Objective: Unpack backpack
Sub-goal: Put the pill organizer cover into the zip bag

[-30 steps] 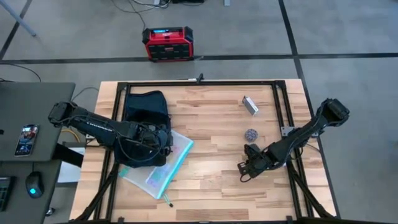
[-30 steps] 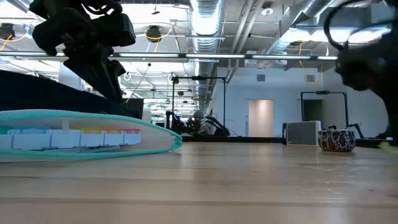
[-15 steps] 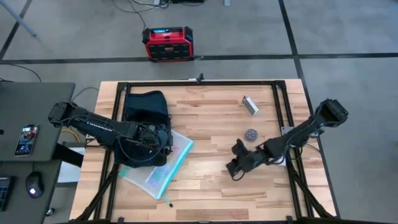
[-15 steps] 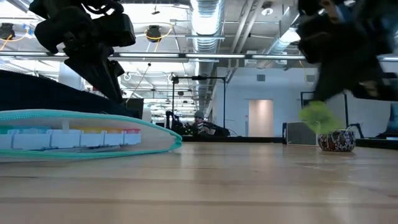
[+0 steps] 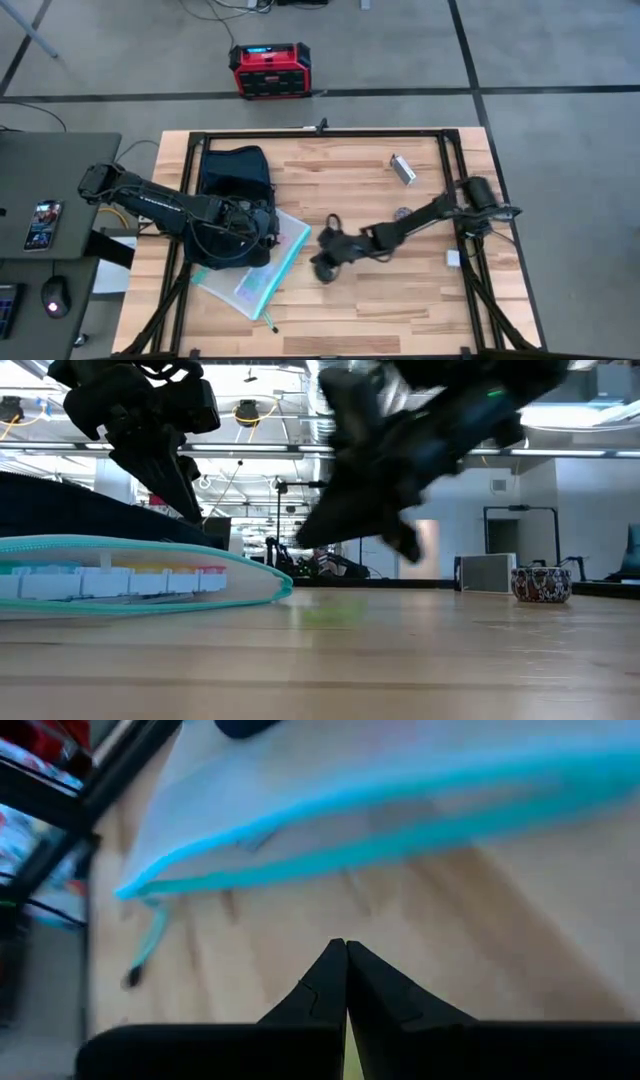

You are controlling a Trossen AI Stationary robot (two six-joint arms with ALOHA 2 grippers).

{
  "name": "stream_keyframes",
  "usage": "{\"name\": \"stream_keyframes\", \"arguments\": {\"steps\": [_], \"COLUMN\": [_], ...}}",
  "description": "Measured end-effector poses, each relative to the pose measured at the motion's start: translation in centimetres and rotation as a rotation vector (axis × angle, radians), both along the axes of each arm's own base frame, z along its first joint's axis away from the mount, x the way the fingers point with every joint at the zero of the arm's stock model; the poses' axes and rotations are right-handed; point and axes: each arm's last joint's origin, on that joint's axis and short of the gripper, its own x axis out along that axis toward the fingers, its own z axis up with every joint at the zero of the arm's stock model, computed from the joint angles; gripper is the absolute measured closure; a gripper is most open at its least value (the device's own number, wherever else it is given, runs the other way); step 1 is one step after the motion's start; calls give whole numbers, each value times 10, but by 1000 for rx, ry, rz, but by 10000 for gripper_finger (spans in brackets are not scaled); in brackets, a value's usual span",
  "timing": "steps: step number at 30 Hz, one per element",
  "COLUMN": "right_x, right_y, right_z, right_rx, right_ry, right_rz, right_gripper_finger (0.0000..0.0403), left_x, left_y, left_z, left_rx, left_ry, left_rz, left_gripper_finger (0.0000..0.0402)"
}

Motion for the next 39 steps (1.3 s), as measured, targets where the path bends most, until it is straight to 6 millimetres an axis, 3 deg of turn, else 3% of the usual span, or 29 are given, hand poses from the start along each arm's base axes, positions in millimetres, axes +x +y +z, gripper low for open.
{"name": "stream_keyframes", "arguments": {"steps": [3,6,10,14,18,23,28,33,37,39], "right_x": [23,28,19,-5,-17,-5,4,25,44,42], "right_y": [-5,-2,14,33,60,72,63,30,-5,2], "right_z": [-4,-3,12,19,11,-15,-23,-21,-7,4], "right_rx": [-72,-139,-213,-236,-220,-177,-199,-343,-459,-428], "right_ry": [17,110,227,394,447,393,357,240,127,117], "right_rz": [43,104,227,290,310,261,235,224,139,144], "right_gripper_finger": [403,403,403,403,403,402,402,402,403,403], "left_x": [-1,-2,-3,-4,-4,-6,-12,-13,-14,-14], "left_y": [0,0,1,1,1,0,-1,-1,-3,-3], "left_z": [0,-1,-3,-3,-3,-7,-16,-18,-19,-19], "left_rx": [1,-3,-4,-1,0,-9,-9,-15,-9,-6], "left_ry": [7,22,44,55,54,63,102,109,113,117], "left_rz": [1,8,15,14,13,16,16,25,11,8], "left_gripper_finger": [277,277,276,277,277,276,276,276,277,276]}}
